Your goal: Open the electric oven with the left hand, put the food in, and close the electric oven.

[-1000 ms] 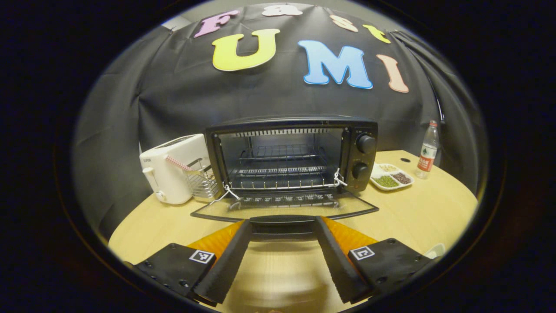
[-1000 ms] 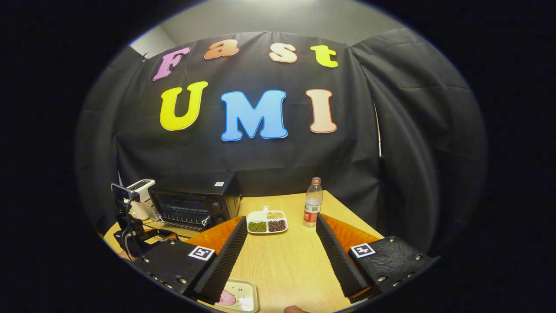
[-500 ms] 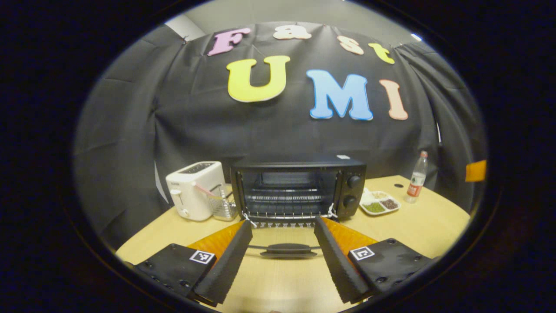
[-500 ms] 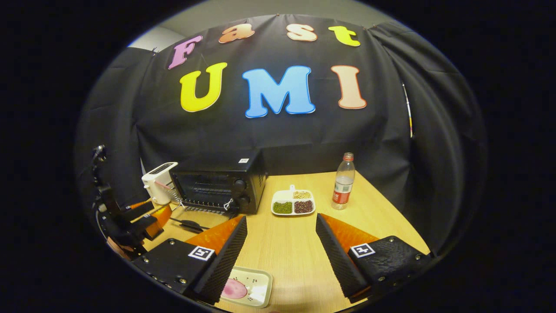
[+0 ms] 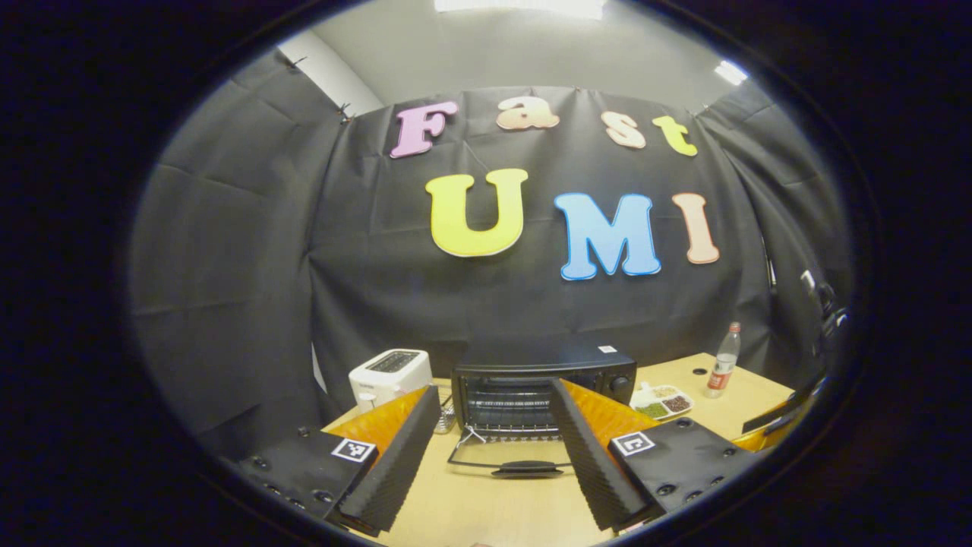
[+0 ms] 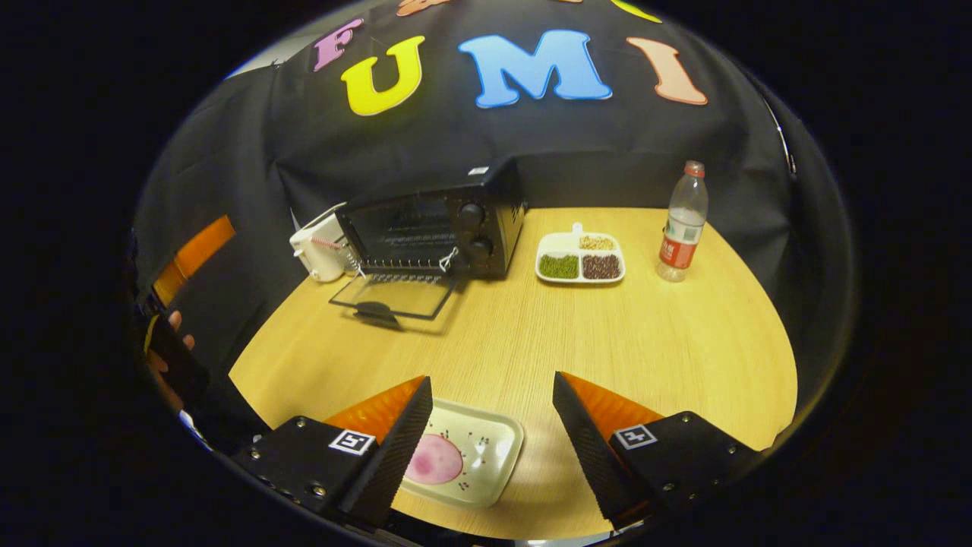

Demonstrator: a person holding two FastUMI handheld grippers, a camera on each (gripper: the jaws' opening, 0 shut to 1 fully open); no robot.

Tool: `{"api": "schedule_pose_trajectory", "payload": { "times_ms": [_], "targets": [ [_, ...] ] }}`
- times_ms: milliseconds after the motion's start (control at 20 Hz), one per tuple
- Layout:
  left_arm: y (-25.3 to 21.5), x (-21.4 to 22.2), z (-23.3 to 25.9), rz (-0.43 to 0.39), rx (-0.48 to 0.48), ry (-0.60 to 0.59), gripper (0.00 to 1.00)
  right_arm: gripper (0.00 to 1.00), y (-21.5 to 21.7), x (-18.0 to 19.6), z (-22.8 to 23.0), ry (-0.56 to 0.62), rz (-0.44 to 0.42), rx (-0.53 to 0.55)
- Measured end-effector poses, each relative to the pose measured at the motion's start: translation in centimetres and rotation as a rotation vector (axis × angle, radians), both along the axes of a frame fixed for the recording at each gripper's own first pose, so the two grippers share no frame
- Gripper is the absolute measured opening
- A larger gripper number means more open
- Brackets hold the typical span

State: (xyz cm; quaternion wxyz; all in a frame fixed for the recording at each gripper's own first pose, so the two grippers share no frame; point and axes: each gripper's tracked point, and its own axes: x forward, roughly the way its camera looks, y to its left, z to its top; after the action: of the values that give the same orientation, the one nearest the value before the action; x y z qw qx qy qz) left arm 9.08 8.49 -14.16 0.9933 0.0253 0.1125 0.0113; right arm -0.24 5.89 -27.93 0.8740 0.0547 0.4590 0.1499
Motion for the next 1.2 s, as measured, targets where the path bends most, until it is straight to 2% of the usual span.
{"api": "schedule_pose_trajectory", "payload": {
  "times_ms": [100, 150, 200, 400, 450, 500, 550, 600, 700, 850, 900, 1000, 1050, 1100, 1200],
  "targets": [
    [0.4, -0.7, 1.4, 0.012, 0.006, -0.02, 1.0, 0.96, 0.0, -1.4, -1.6, 0.07, 0.029, -0.011],
    [0.6, -1.1, 2.0, 0.018, 0.009, -0.027, 0.97, 0.96, 0.0, -2.1, -2.3, 0.105, 0.039, -0.013],
    [0.7, -1.3, 2.4, 0.021, 0.009, -0.033, 1.0, 0.96, 0.0, -2.9, -3.1, 0.148, 0.052, -0.012],
    [1.3, -2.2, 3.5, 0.038, 0.015, -0.05, 1.0, 0.96, -0.2, -5.9, -6.2, 0.315, 0.081, -0.021],
    [1.5, -2.3, 3.6, 0.042, 0.017, -0.05, 1.0, 0.87, -0.1, -6.5, -6.8, 0.347, 0.09, -0.017],
    [1.6, -2.4, 3.5, 0.045, 0.017, -0.049, 1.0, 0.92, 0.2, -7.1, -7.3, 0.376, 0.098, -0.01],
    [1.8, -2.5, 3.7, 0.049, 0.016, -0.048, 1.0, 0.9, 0.3, -7.3, -7.8, 0.398, 0.099, -0.01],
    [2.0, -2.7, 3.6, 0.053, 0.015, -0.043, 1.0, 0.78, 0.2, -7.7, -8.0, 0.42, 0.099, -0.014],
    [2.3, -2.9, 4.0, 0.06, 0.014, -0.05, 1.0, 0.7, 0.2, -8.0, -8.3, 0.459, 0.095, -0.02],
    [2.7, -3.1, 4.6, 0.063, 0.026, -0.066, 1.0, 0.5, -1.1, -7.7, -8.9, 0.519, 0.051, -0.049],
    [2.8, -3.1, 4.6, 0.066, 0.03, -0.068, 1.0, 0.29, -1.0, -7.9, -9.2, 0.556, 0.043, -0.045],
    [3.0, -3.1, 4.5, 0.068, 0.023, -0.066, 1.0, 0.27, -1.1, -7.6, -9.3, 0.605, 0.01, -0.036],
    [3.1, -3.1, 4.4, 0.072, 0.02, -0.063, 1.0, 0.15, -0.9, -7.5, -8.3, 0.614, -0.026, -0.019],
    [3.3, -3.1, 4.4, 0.077, 0.017, -0.062, 1.0, 0.02, -0.5, -7.9, -9.1, 0.637, -0.015, -0.001],
    [3.5, -3.2, 4.4, 0.081, 0.006, -0.064, 1.0, 0.0, -0.2, -8.0, -9.0, 0.662, -0.026, 0.051]
  ]
}}
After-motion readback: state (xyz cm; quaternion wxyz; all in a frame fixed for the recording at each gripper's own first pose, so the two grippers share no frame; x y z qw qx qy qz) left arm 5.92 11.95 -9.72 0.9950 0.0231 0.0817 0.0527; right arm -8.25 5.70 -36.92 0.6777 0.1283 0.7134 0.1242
